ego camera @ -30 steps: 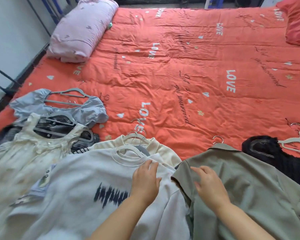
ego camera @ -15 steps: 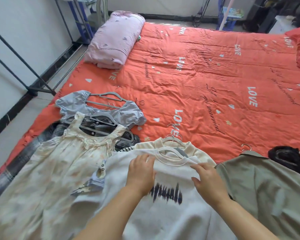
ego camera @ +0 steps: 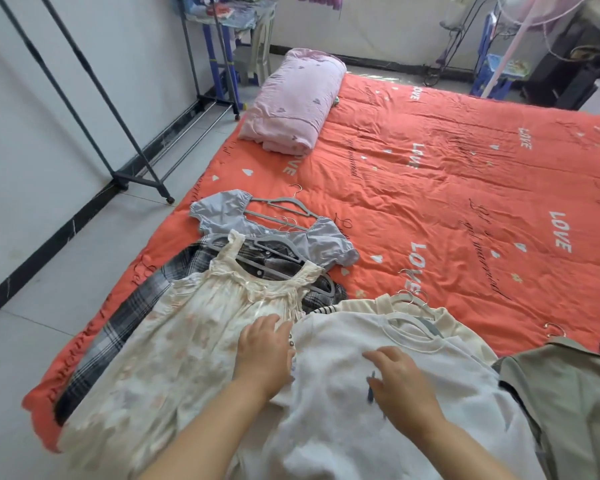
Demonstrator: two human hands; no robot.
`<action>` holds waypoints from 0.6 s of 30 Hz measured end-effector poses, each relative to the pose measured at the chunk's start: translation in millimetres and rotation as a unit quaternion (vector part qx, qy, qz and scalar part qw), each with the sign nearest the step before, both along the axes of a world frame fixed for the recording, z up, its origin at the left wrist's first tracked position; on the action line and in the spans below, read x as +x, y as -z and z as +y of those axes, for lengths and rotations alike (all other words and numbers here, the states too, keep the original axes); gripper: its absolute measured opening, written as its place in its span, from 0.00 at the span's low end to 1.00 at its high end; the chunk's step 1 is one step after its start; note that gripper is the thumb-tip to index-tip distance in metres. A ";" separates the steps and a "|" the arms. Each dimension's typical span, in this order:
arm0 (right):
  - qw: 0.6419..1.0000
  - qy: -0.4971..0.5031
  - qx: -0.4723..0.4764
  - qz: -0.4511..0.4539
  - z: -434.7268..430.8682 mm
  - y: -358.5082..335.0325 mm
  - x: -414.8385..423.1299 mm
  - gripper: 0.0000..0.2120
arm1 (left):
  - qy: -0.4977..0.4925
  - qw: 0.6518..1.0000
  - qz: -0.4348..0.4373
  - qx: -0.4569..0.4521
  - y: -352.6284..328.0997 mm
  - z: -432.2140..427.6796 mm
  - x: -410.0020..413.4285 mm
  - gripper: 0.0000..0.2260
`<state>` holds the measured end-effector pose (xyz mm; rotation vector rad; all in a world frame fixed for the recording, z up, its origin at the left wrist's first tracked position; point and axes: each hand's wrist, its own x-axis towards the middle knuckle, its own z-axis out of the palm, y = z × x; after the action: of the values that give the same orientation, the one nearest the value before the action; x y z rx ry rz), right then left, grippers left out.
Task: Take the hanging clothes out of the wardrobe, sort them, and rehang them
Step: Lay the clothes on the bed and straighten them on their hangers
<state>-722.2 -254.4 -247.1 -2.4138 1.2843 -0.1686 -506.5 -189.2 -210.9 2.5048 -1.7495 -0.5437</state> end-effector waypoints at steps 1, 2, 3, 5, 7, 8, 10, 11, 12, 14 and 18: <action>1.000 0.001 0.011 0.001 0.2 -1.8 5.0 0.19 | -0.008 1.000 -0.002 -0.001 -1.3 3.6 4.6 0.20; 1.000 -0.005 0.019 0.001 -0.7 -2.6 9.2 0.19 | -0.015 1.000 -0.006 -0.001 -2.5 7.0 8.4 0.21; 1.000 -0.017 0.024 0.008 -2.5 -3.0 12.8 0.19 | -0.022 1.000 -0.010 -0.002 -3.7 10.5 11.5 0.21; 0.998 -0.036 0.041 0.024 -5.5 -4.4 19.5 0.19 | -0.033 0.999 -0.016 0.004 -7.2 17.7 15.0 0.21; 0.997 -0.049 0.060 0.031 -7.9 -4.1 24.7 0.20 | -0.043 0.999 -0.018 0.015 -11.4 23.8 16.9 0.21; 0.996 -0.056 0.064 0.033 -8.1 -4.7 27.1 0.20 | -0.049 0.998 -0.021 0.020 -13.7 25.9 17.9 0.21; 0.995 -0.065 0.067 0.030 -9.8 -5.0 30.6 0.19 | -0.062 0.997 -0.029 0.021 -18.7 27.7 20.5 0.22; 0.995 -0.068 0.070 0.022 -11.6 -5.0 32.4 0.19 | -0.069 0.997 -0.031 0.017 -21.2 27.4 21.7 0.22; 0.995 -0.071 0.070 0.018 -13.9 -5.3 34.3 0.19 | -0.076 0.997 -0.031 0.012 -24.1 26.8 22.7 0.22; 0.995 -0.072 0.067 0.020 -18.2 -7.1 38.4 0.19 | -0.079 0.996 -0.031 0.005 -29.7 25.0 24.4 0.22; 0.995 -0.069 0.065 0.013 -20.6 -11.2 48.4 0.19 | -0.071 0.997 -0.032 0.003 -35.2 23.1 31.4 0.23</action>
<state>-673.8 -275.0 -235.8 -2.3896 1.0980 -0.0128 -475.1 -166.1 -175.8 2.6524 -1.5758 -0.4644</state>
